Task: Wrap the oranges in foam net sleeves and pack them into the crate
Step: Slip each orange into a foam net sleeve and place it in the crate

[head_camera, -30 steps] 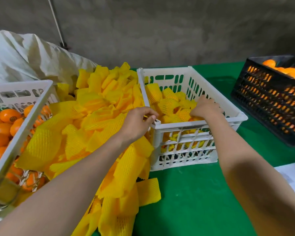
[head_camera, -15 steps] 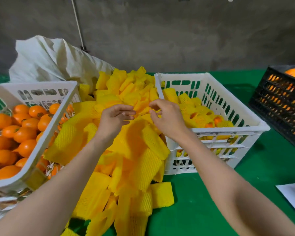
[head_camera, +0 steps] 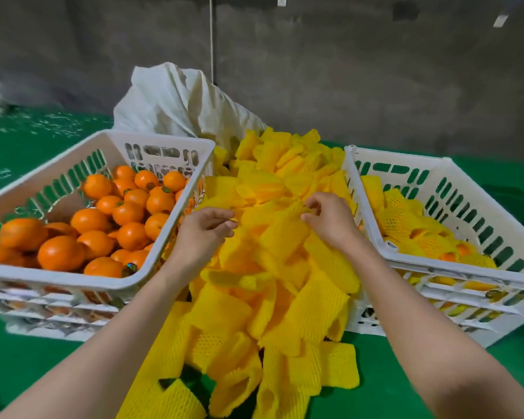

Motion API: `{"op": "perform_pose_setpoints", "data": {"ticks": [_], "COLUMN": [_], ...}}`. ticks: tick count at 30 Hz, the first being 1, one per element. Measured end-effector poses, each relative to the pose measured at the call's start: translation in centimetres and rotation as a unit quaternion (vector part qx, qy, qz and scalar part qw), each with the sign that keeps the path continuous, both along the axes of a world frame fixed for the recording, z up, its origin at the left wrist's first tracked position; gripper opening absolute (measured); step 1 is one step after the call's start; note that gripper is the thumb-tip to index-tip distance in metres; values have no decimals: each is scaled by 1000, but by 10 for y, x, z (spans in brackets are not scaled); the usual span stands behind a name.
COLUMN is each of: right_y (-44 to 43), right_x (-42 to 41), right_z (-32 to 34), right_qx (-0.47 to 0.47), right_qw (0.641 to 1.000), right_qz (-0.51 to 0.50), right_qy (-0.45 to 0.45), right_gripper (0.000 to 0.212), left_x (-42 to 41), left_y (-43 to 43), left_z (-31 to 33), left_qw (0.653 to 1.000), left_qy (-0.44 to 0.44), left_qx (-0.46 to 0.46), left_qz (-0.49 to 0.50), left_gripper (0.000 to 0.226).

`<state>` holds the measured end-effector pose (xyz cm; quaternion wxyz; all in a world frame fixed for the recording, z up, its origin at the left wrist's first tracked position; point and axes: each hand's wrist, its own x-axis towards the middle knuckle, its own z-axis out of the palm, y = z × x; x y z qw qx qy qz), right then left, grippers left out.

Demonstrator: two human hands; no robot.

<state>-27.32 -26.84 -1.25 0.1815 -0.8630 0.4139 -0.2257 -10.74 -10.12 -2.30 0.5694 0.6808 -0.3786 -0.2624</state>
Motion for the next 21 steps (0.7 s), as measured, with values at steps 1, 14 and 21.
{"op": "perform_pose_setpoints", "data": {"ticks": [1,14,21], "right_y": [6,79,94], "right_x": [4,76,118], "right_z": [9,34,38], "right_qx": [-21,-12,-13], "right_qw": [998,976,951], "right_qz": [29,185,266], "right_qy": [-59,-112,-157], "right_gripper": [23,27,13], "left_x": [3,17,93], "left_y": [2,10,26], "left_z": [1,14,43], "left_qw": [1000,958,991], "left_qy": [-13,-280,83], "left_qx": [-2,-13,-24], "left_qz": [-2,59,-103], "left_gripper": [13,25,19]}}
